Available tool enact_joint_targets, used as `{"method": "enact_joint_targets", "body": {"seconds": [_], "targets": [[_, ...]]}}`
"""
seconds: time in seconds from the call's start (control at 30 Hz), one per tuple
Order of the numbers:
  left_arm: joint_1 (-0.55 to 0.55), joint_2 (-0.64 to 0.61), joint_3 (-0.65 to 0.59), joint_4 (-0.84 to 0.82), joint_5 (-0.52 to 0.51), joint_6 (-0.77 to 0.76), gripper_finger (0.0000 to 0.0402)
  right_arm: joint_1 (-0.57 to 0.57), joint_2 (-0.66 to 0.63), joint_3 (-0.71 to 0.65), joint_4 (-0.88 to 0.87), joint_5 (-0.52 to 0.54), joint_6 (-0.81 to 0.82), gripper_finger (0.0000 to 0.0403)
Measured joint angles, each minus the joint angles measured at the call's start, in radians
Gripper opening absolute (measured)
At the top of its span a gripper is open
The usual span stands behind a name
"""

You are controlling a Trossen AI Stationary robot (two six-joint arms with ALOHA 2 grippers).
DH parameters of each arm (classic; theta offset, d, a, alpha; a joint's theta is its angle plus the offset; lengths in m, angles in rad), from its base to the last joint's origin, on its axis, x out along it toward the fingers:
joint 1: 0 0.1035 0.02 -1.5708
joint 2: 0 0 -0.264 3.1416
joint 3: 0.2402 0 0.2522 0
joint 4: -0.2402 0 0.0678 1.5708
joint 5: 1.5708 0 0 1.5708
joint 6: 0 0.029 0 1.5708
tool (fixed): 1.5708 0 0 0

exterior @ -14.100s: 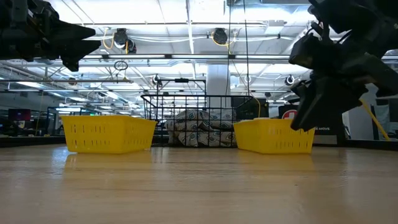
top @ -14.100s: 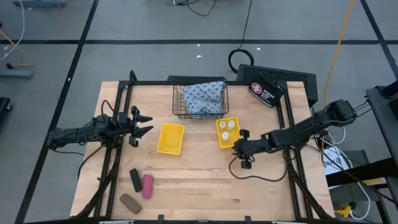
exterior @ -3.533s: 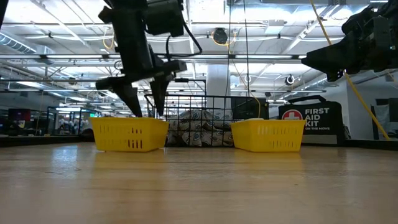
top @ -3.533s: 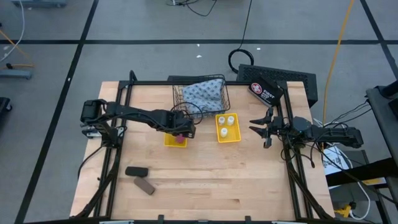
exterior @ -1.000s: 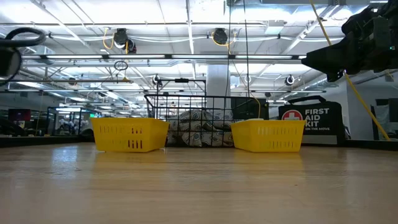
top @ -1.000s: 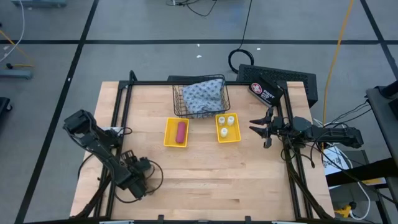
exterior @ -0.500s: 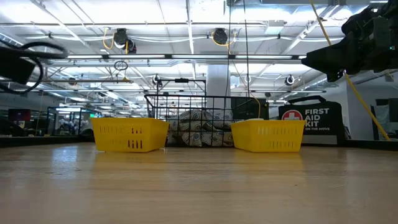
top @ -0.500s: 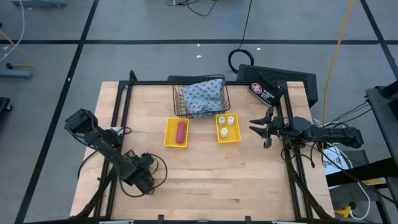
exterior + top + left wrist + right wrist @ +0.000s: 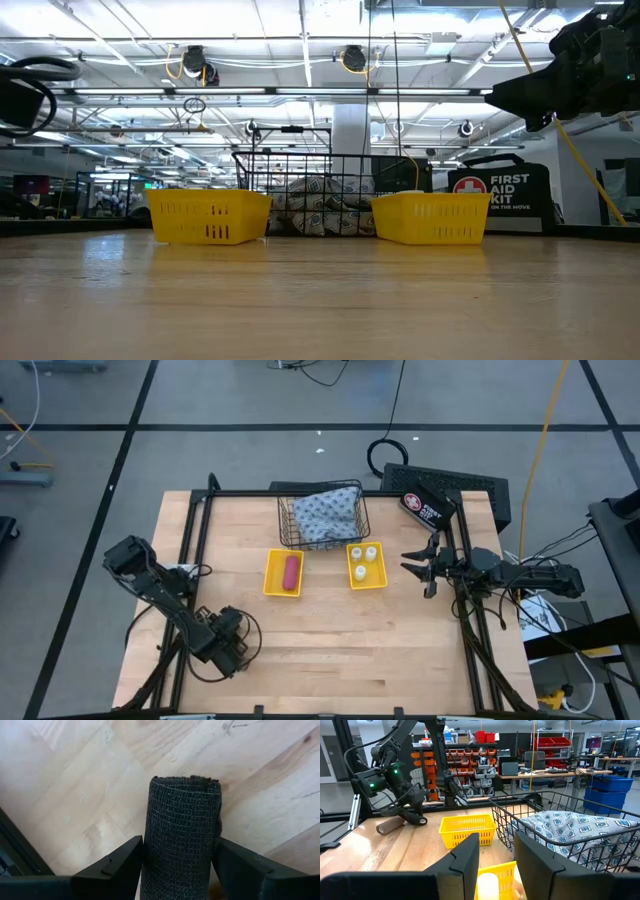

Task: Pick & Place Medicine items
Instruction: Put the black bandage into the left yellow basket

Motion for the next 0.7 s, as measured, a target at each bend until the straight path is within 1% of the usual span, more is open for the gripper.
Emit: {"method": "enact_joint_targets", "body": {"seconds": [0.1, 0.23, 0.3, 0.37, 0.5, 0.6, 0.7], "targets": [[0.0, 0.0, 0.0, 0.0, 0.001, -0.01, 0.0234, 0.0, 0.0, 0.0, 0.0, 0.0, 0.0, 0.0114], [0.001, 0.0, 0.0, 0.0, 0.05, -0.014, 0.0233, 0.0, 0.0, 0.0, 0.0, 0.0, 0.0, 0.0114], [0.001, 0.0, 0.0, 0.0, 0.076, -0.015, 0.0225, 0.0, 0.0, 0.0, 0.0, 0.0, 0.0, 0.0114], [0.0, 0.0, 0.0, 0.0, 0.103, -0.019, 0.0205, 0.0, 0.0, 0.0, 0.0, 0.0, 0.0, 0.0114], [0.001, 0.0, 0.001, -0.007, 0.131, -0.062, 0.0146, 0.0, 0.0, 0.0, 0.0, 0.0, 0.0, 0.0114], [0.005, -0.002, 0.002, -0.01, 0.131, -0.141, 0.0104, 0.0, 0.0, 0.0, 0.0, 0.0, 0.0, 0.0114], [0.028, -0.015, 0.001, -0.019, 0.138, -0.265, 0.0081, 0.0, 0.0, 0.0, 0.0, 0.0, 0.0, 0.0114]]}}
